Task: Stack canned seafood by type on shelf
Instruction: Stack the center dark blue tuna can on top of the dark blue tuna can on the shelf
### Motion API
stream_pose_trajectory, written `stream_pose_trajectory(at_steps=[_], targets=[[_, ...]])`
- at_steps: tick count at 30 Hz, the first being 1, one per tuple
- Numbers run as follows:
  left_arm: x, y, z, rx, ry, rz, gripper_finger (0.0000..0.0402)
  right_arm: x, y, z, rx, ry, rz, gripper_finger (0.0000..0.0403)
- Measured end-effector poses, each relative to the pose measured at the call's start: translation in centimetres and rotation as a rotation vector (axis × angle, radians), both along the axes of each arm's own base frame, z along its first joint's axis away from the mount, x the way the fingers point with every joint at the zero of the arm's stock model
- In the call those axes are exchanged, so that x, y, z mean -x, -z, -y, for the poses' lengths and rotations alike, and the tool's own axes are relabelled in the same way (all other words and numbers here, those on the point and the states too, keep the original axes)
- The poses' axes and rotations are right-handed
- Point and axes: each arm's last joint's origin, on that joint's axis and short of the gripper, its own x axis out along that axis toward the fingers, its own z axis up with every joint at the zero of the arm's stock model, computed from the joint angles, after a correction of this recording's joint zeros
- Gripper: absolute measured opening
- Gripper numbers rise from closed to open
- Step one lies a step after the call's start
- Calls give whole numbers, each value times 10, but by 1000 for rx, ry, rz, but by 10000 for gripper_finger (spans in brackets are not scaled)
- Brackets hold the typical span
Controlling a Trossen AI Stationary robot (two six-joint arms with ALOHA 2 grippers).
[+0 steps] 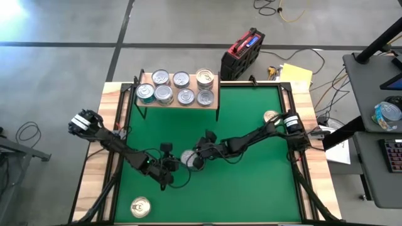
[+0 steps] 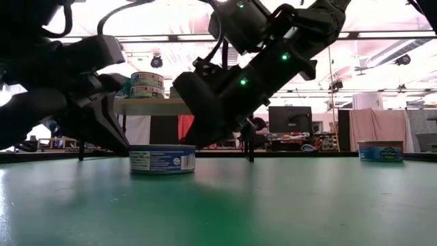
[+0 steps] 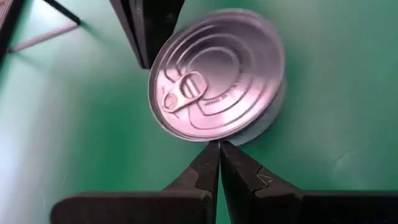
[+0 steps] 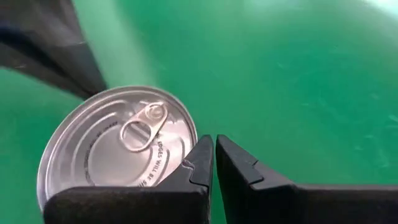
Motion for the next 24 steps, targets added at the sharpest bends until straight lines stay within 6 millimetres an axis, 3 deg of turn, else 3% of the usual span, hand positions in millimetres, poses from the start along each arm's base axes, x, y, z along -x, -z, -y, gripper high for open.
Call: stream_pose_trajectory(at_steps=[7,12,18,24], targets=[[7,10,-16,-30,-78,-23,0,3,-3,-8,-90,-78,-64,12],[8,5,-21,-59,-102,0,0,6,-7,-24,-101,-128,-73,12],[11,-15,-20,-20,-60,29,0,14,-9,-31,-114,-118,-138,12],[23,-39,-11,169,88,15,0,21,-9,-26,-69,-77,-202,12]])
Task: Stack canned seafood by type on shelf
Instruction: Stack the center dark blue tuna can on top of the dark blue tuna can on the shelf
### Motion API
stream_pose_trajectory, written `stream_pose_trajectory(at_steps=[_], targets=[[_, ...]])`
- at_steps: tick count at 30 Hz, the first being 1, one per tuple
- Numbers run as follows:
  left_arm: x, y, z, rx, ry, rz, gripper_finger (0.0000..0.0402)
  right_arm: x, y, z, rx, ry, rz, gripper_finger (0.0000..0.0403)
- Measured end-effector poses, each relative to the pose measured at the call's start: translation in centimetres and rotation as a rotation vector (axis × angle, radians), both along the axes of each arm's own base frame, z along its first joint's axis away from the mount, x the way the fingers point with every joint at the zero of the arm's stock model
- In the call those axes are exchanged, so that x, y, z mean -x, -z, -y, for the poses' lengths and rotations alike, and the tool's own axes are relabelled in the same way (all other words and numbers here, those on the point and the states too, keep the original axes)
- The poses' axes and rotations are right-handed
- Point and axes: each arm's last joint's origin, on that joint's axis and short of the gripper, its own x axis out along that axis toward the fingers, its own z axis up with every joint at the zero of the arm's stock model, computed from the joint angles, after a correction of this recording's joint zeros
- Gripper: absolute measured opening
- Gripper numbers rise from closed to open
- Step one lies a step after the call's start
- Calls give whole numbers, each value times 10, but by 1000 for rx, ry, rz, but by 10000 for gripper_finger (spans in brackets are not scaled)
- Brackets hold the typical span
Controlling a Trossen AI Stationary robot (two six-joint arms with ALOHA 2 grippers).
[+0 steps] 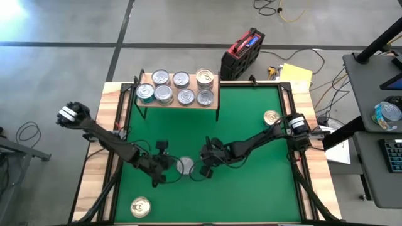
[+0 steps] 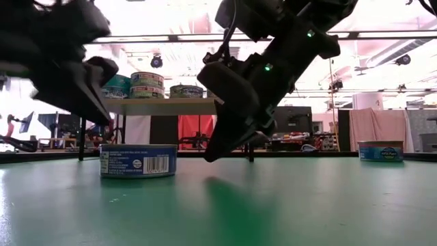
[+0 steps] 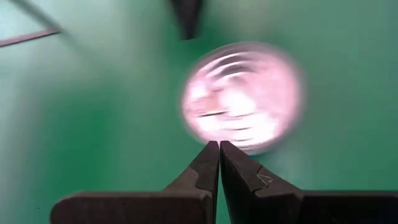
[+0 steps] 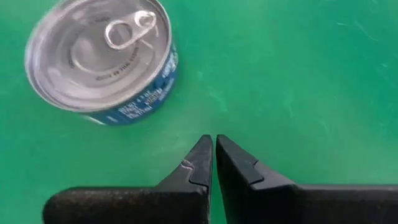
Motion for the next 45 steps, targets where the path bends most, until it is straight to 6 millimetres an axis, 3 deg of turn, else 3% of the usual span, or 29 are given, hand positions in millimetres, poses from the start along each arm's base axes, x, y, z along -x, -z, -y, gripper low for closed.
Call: stream_pose_trajectory(at_steps=[6,12,22,40,45], targets=[[1,-14,9,143,93,61,0,0,2,10,17,13,-13,12],[-4,3,13,130,102,-3,0,-3,1,23,17,43,9,12],[-11,20,18,126,98,-32,0,-12,-6,20,-4,-35,116,12],[-12,20,11,-22,-32,44,0,-11,-7,10,-15,-111,126,12],[-12,13,12,-30,-45,63,0,-7,-2,11,-5,-110,56,12]])
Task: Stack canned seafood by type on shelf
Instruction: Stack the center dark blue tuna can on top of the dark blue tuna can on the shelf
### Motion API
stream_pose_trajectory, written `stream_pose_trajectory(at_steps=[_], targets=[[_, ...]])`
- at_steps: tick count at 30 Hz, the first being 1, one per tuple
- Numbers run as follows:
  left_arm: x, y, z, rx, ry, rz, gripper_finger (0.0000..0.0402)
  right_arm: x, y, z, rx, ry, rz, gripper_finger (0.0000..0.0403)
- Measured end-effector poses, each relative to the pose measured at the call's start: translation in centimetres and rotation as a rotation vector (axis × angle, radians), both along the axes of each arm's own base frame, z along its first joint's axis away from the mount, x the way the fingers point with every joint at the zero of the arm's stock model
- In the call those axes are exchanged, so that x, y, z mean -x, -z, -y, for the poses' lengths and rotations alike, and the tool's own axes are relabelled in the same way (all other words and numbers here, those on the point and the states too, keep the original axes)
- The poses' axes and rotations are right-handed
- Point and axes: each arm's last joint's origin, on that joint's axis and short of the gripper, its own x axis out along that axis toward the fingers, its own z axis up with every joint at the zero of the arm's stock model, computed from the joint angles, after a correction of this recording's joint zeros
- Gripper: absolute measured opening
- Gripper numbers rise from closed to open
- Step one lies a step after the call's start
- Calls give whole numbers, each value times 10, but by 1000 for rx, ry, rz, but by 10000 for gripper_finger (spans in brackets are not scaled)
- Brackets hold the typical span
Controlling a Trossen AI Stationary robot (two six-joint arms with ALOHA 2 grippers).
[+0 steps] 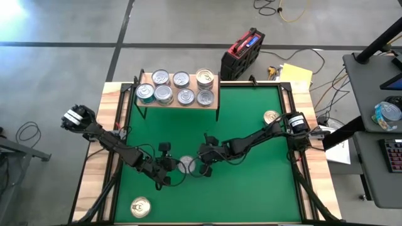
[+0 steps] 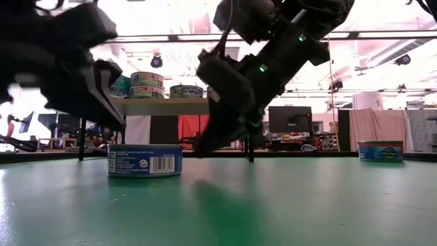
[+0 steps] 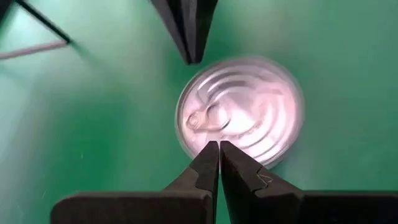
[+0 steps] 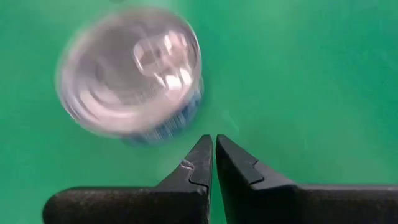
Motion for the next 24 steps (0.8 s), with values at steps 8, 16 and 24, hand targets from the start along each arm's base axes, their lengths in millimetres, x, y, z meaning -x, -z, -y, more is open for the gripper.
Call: stream_pose_trajectory(at_steps=[8,16,24], targets=[[-2,-15,10,123,120,-55,0,5,6,1,1,11,-47,12],[-8,2,14,120,130,-104,0,-3,15,0,9,-15,36,12],[-8,8,15,130,127,-130,0,-4,14,-4,18,-34,48,12]])
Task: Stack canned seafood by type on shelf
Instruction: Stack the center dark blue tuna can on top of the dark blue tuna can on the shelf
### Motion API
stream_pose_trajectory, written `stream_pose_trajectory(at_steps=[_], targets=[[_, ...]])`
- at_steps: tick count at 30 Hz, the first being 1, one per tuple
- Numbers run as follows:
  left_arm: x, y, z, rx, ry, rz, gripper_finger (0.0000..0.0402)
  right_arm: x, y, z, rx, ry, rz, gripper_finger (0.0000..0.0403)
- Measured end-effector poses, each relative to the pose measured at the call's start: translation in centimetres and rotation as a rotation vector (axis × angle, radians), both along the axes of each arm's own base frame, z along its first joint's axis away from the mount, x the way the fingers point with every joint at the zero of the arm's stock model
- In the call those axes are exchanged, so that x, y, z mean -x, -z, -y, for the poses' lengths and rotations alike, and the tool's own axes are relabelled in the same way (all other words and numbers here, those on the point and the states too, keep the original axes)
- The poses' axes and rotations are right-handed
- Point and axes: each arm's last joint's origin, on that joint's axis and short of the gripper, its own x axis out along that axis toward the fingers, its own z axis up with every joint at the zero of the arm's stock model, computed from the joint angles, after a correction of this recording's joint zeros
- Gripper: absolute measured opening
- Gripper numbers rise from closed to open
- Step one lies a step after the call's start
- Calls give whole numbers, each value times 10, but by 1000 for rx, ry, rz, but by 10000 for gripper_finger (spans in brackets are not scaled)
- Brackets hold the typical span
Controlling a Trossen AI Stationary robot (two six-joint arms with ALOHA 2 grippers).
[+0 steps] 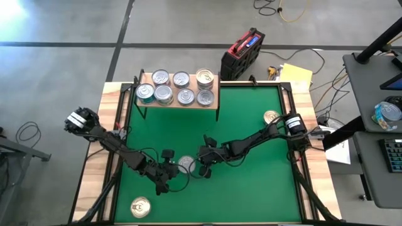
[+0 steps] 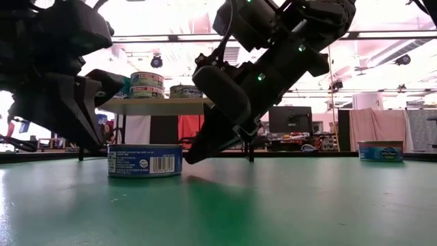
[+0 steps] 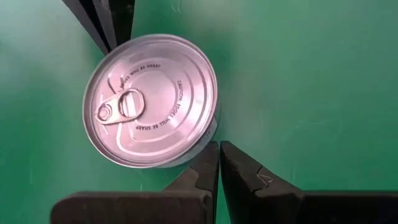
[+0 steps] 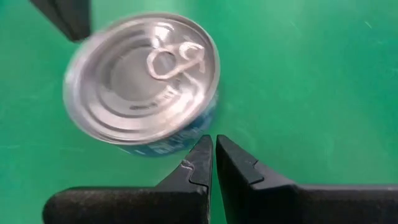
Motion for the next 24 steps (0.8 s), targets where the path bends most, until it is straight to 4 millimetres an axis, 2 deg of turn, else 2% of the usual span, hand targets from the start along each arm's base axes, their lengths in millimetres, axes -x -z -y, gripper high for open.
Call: stream_pose_trajectory(at_steps=[13,24], targets=[[-3,19,-3,-137,-82,-3,0,3,-1,-20,55,-96,12,12],[-3,16,-9,-232,-138,27,0,8,-3,-42,67,-174,32,12]])
